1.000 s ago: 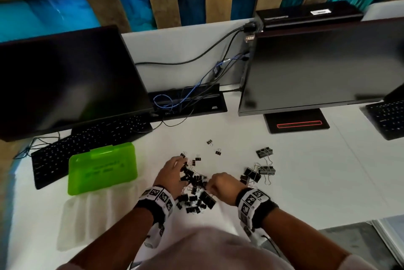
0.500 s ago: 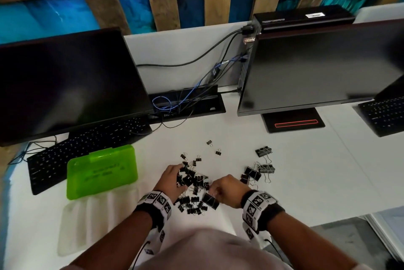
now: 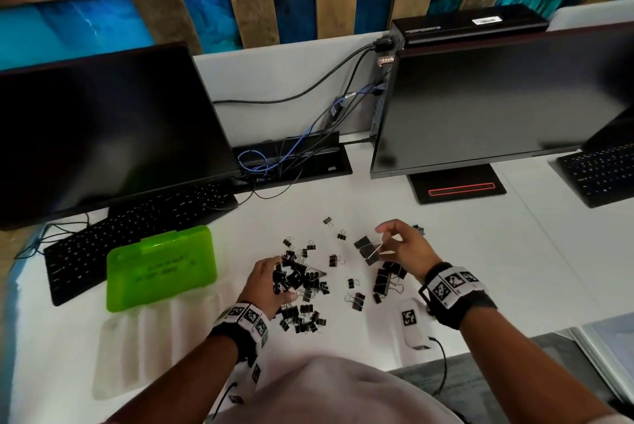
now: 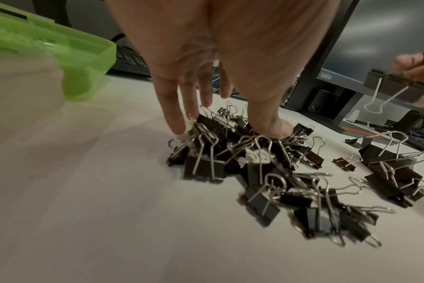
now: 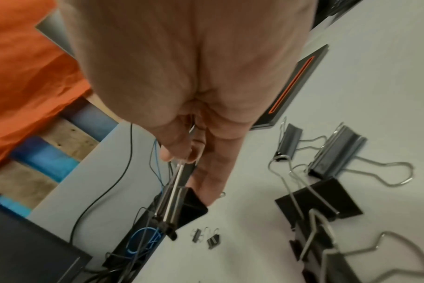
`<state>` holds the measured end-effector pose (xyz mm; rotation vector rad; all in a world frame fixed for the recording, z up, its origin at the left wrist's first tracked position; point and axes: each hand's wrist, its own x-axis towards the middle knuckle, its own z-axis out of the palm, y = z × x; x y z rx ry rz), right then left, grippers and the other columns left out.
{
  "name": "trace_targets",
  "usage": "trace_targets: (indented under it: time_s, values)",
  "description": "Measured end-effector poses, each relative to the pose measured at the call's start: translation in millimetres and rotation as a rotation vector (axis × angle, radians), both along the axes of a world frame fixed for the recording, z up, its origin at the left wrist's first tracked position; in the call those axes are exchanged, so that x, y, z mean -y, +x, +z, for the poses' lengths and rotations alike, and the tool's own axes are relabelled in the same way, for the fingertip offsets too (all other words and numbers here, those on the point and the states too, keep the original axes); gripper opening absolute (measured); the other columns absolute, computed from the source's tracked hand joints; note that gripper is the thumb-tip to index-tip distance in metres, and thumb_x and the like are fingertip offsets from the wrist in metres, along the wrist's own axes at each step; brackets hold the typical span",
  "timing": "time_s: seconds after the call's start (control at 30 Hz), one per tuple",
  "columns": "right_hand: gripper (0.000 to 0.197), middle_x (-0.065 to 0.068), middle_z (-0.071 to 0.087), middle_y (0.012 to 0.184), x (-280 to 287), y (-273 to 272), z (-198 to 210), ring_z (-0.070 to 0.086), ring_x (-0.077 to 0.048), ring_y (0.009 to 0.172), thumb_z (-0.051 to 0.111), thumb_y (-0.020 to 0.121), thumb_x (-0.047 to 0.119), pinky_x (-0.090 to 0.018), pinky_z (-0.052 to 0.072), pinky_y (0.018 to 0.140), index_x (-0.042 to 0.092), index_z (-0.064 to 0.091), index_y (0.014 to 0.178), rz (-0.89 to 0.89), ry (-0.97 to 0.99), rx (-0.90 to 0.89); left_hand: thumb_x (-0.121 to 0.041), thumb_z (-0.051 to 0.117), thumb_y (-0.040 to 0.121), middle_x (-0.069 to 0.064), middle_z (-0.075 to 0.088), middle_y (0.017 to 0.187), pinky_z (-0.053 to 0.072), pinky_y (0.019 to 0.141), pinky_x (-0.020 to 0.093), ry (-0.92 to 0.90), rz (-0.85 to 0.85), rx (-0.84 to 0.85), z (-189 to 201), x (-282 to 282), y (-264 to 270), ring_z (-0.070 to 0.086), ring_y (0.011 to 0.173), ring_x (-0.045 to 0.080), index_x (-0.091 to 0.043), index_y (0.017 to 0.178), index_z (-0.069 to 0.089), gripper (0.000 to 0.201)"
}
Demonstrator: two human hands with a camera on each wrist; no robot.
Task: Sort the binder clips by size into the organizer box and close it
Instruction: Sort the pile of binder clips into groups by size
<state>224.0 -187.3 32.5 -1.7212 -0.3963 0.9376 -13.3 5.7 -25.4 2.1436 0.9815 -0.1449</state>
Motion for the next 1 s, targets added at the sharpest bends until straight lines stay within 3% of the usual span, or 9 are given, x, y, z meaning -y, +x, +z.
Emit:
trace_targets:
  time_s: [0.1,0.27,0.4,0.53,0.67,0.77,0.83,0.9,1.0]
  values:
    - [0.025,-0.005,0.049,0.085,7,11,-12,0.059,-0.025,0.075,0.037,0.095,0.0,-0.045,0.057,0.077,0.015,0.058,0.093,-0.019,-0.106,0.055,-0.029,0.081,0.069,-0.002,0.028,0.146,0.03,0.111,0.03,-0.011,-0.006,-0.01,-1,2,-3,0.033,0.134,0.017,-0.024,0.141,0.029,0.089]
    - [0.021,-0.013,0.063,0.093,9,20,-21,0.066,-0.028,0.08,0.041,0.093,0.005,-0.043,0.058,0.073,0.016,0.058,0.094,-0.061,-0.275,0.348,-0.035,0.083,0.063,-0.001,0.021,0.15,0.031,0.112,0.037,0.011,-0.004,-0.084,-2,-1,-9,0.029,0.137,0.019,-0.026,0.142,0.026,0.097]
    - [0.02,-0.014,0.06,0.106,5,20,-30,0.059,-0.028,0.091,0.048,0.087,0.0,-0.032,0.049,0.08,0.01,0.061,0.099,0.118,-0.441,0.614,-0.031,0.079,0.07,0.004,0.034,0.142,0.032,0.109,0.031,-0.003,0.024,-0.078,-3,-2,-11,0.037,0.131,0.019,-0.019,0.14,0.03,0.087]
    - [0.029,-0.011,0.054,0.111,-4,5,-29,0.054,-0.03,0.1,0.056,0.079,-0.002,-0.041,0.05,0.084,0.009,0.061,0.105,0.251,-0.451,0.938,-0.031,0.075,0.075,0.003,0.038,0.14,0.035,0.106,0.03,-0.012,0.031,-0.081,-3,-2,-13,0.041,0.127,0.019,-0.02,0.138,0.033,0.076]
    - [0.026,0.003,0.058,0.114,-19,-36,-20,0.059,-0.018,0.099,0.059,0.086,0.034,-0.034,0.05,0.085,0.025,0.056,0.111,0.852,-0.478,0.792,-0.045,0.066,0.078,-0.006,0.031,0.144,0.036,0.107,0.038,0.188,-0.084,-0.097,3,-2,-10,0.032,0.131,0.016,-0.027,0.137,0.032,0.071]
    - [0.027,-0.002,0.058,0.113,-27,-57,-29,0.06,-0.026,0.099,0.062,0.085,0.033,-0.035,0.046,0.078,0.019,0.058,0.108,1.123,-0.585,0.777,-0.047,0.057,0.082,-0.009,0.024,0.149,0.034,0.108,0.04,0.345,-0.273,-0.013,12,2,1,0.024,0.136,0.015,-0.03,0.139,0.029,0.066]
    - [0.017,-0.01,0.061,0.105,-34,-60,-35,0.062,-0.032,0.092,0.057,0.086,0.022,-0.033,0.045,0.072,0.009,0.063,0.096,1.153,-0.603,0.774,-0.039,0.054,0.085,-0.01,0.023,0.151,0.033,0.108,0.041,0.361,-0.384,0.02,12,4,11,0.021,0.138,0.015,-0.032,0.139,0.029,0.06]
    - [0.013,-0.009,0.066,0.097,-44,-55,-34,0.064,-0.03,0.088,0.056,0.083,0.018,-0.034,0.051,0.075,0.01,0.066,0.088,1.094,-0.604,0.721,-0.029,0.051,0.089,-0.01,0.023,0.152,0.029,0.112,0.039,0.352,-0.478,0.012,10,5,20,0.018,0.141,0.015,-0.033,0.141,0.028,0.057]
    - [0.014,-0.005,0.066,0.1,-57,-37,-30,0.064,-0.024,0.089,0.061,0.085,0.022,-0.033,0.051,0.08,0.02,0.062,0.098,0.925,-0.587,0.773,-0.017,0.046,0.091,-0.007,0.032,0.149,0.027,0.111,0.039,0.357,-0.602,-0.012,5,7,29,0.025,0.138,0.017,-0.031,0.14,0.031,0.053]
